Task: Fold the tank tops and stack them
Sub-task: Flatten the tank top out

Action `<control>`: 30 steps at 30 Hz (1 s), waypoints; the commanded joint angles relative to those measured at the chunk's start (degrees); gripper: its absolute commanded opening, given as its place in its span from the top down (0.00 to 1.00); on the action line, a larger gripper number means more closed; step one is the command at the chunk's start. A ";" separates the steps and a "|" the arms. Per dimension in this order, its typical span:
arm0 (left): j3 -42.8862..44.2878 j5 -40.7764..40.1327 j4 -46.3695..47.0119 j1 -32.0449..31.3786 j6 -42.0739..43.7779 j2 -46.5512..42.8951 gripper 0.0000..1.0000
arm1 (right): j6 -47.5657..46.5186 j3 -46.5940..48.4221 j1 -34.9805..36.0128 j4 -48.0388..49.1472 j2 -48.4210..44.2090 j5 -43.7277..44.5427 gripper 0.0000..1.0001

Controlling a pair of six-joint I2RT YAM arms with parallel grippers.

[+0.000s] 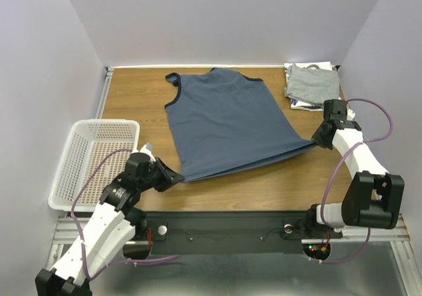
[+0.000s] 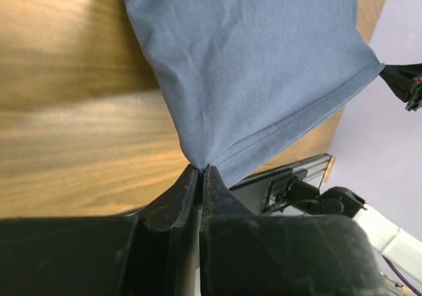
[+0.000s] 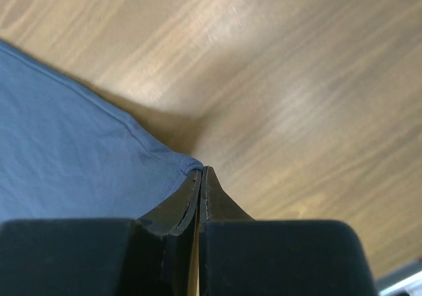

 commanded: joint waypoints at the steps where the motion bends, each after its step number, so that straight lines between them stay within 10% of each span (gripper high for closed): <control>1: -0.18 -1.67 -6.14 -1.29 -2.00 -4.52 1.00 | 0.34 0.08 -0.93 -3.40 -5.39 2.60 0.97; 11: 0.35 1.23 -8.17 -2.18 -0.69 -8.40 1.00 | 1.13 0.52 -0.93 -8.06 -9.97 0.76 0.96; 15: 0.78 2.54 -8.17 -2.18 -0.07 -9.37 0.83 | 1.48 0.78 -0.93 -9.03 -11.29 0.14 0.90; 23: 3.77 3.34 -8.17 -2.18 1.42 -9.37 0.59 | 1.57 3.15 -1.01 -11.40 -13.13 -0.82 0.46; 30: 6.41 1.15 -4.13 -2.18 1.25 -4.72 0.58 | 1.66 7.10 -0.93 -13.34 -14.28 -3.19 0.38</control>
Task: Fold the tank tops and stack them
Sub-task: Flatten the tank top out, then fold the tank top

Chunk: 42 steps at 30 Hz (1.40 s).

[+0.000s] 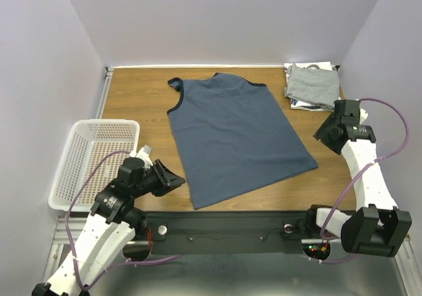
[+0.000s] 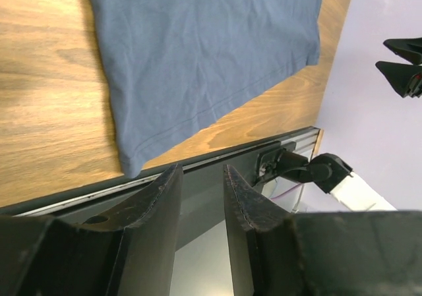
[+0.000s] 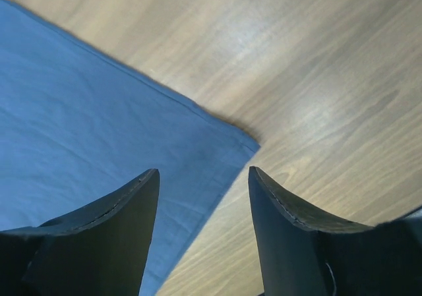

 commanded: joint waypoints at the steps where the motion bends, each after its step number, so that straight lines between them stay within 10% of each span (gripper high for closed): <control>1: 5.09 -2.18 6.16 -0.32 1.29 6.14 0.58 | 0.06 4.22 -0.29 -1.06 -1.76 -4.56 0.38; 7: 19.65 -17.71 11.63 0.12 5.59 22.66 0.56 | 3.12 4.49 4.87 0.96 -3.24 -12.33 0.43; 23: 61.23 -24.33 14.11 13.04 19.83 83.39 0.72 | 20.01 10.71 71.91 10.27 18.62 9.56 0.51; 42: 61.45 -24.34 15.58 16.82 24.23 91.42 0.67 | 17.11 23.91 90.32 14.15 43.14 9.21 0.62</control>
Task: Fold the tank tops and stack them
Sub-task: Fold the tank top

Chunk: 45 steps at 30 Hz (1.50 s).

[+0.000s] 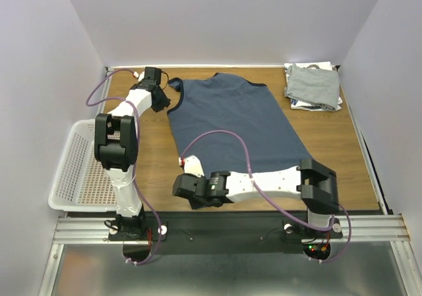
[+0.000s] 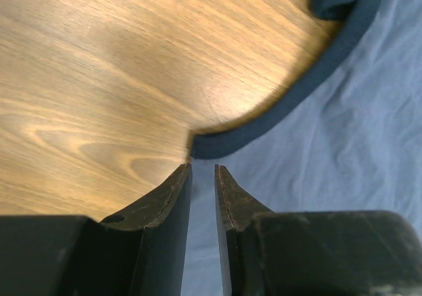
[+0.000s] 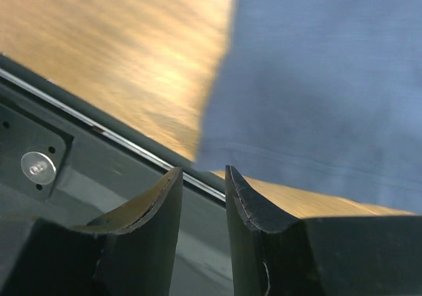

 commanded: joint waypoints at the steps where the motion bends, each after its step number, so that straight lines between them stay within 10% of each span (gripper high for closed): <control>1: -1.30 1.08 1.51 0.30 2.22 -0.99 0.67 | -0.13 4.48 2.76 2.35 5.12 1.69 0.62; 17: -4.38 2.67 4.41 0.65 2.66 -2.22 0.68 | 0.04 6.86 3.38 2.08 12.42 3.10 0.62; 28: -6.31 3.20 5.55 0.65 1.43 -2.84 0.68 | 0.13 3.17 3.29 1.73 6.81 3.36 0.93; 45: -7.11 1.96 5.90 0.65 1.00 -0.11 0.66 | 1.54 -0.17 3.29 2.26 0.21 1.60 0.97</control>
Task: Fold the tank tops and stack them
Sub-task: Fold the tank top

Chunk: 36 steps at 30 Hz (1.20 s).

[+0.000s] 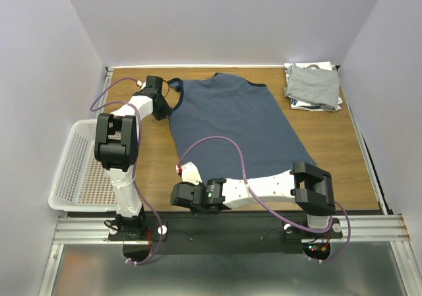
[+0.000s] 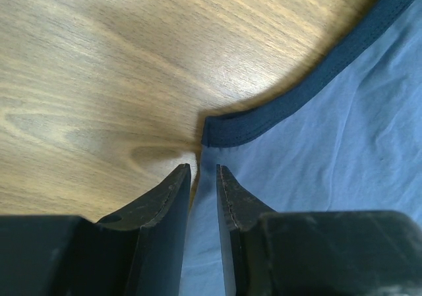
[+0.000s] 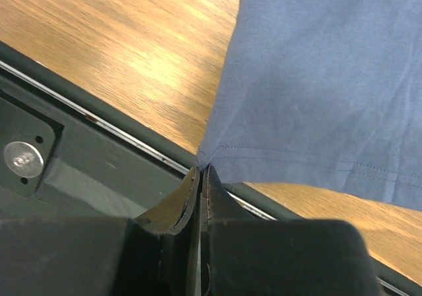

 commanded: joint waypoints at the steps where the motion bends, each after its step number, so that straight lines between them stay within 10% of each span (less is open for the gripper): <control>1: 0.08 -1.09 1.18 0.30 -0.12 0.00 0.66 | 1.16 -0.72 0.10 1.36 -3.03 0.01 0.98; 24: -2.20 -3.82 4.87 -0.23 -0.56 1.41 0.66 | 2.04 -3.27 0.10 1.80 -7.07 -1.93 0.99; 36: -3.69 -8.38 5.49 -0.67 -1.61 -2.98 1.00 | 1.61 -3.89 0.19 3.12 -7.07 -4.38 1.00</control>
